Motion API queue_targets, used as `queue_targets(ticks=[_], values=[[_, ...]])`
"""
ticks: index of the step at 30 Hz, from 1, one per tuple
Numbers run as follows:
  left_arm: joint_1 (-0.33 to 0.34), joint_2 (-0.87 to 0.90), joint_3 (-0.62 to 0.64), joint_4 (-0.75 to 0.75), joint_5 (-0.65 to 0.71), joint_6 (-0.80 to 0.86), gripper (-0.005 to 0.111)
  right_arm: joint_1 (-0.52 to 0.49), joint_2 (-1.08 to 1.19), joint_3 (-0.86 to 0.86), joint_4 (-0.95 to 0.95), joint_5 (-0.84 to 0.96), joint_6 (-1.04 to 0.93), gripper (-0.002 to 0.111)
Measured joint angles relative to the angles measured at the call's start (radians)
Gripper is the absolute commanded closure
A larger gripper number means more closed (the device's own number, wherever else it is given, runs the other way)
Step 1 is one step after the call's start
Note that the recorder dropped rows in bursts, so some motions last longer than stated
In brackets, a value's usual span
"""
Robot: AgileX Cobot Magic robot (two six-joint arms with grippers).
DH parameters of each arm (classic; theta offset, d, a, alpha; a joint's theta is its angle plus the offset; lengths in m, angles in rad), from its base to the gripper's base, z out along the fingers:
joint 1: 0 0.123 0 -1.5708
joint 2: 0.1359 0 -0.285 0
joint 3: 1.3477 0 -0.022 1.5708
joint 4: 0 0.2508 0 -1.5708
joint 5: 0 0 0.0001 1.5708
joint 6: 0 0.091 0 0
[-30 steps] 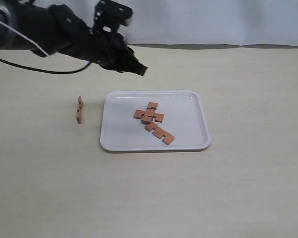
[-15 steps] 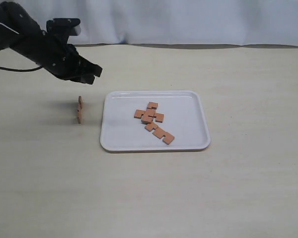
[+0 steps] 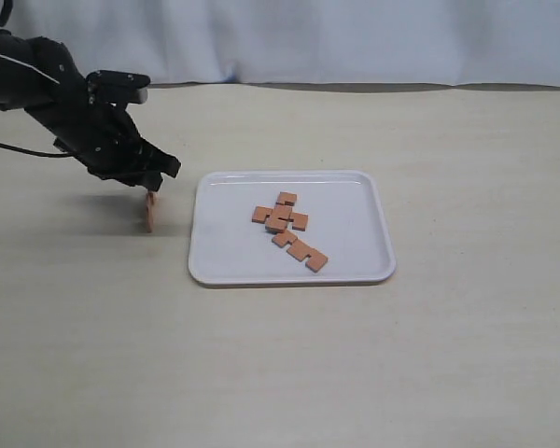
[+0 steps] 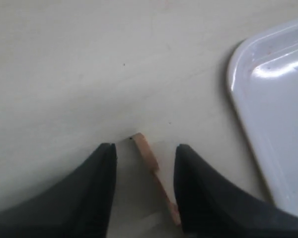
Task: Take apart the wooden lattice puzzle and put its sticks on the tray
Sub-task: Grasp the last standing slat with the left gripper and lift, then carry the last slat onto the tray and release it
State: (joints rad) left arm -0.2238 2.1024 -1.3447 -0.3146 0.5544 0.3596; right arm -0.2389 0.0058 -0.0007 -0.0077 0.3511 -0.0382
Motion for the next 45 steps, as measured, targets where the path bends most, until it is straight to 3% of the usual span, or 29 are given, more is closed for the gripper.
queue_targets(ticks=[7,9,11,26,30,34,40,45], values=[[0.000,0.032,0.000,-0.030,-0.002,-0.014,0.067,0.000,0.000,0.000,0.000,0.000,0.000,0.104],[0.000,0.041,0.000,-0.030,-0.002,-0.014,0.083,0.000,0.000,0.000,0.000,0.000,0.000,0.104],[0.000,0.052,0.000,-0.030,-0.002,-0.014,0.107,0.000,0.000,0.000,0.000,0.000,0.000,0.104],[-0.025,-0.020,-0.037,-0.045,0.028,0.034,0.107,0.000,0.000,0.000,0.000,0.000,0.000,0.104],[-0.105,-0.027,-0.041,-0.173,0.001,0.229,0.107,0.000,0.000,0.000,0.000,0.000,0.000,0.104],[-0.230,-0.027,-0.041,-0.292,-0.089,0.456,0.107,0.000,0.000,0.000,0.000,0.000,0.000,0.104],[-0.392,0.002,-0.041,-0.318,-0.306,0.560,0.107,0.000,0.000,0.000,0.000,0.000,0.000,0.104],[-0.472,0.045,-0.041,-0.318,-0.420,0.610,0.106,0.000,0.000,0.000,0.000,0.000,0.000,0.104]])
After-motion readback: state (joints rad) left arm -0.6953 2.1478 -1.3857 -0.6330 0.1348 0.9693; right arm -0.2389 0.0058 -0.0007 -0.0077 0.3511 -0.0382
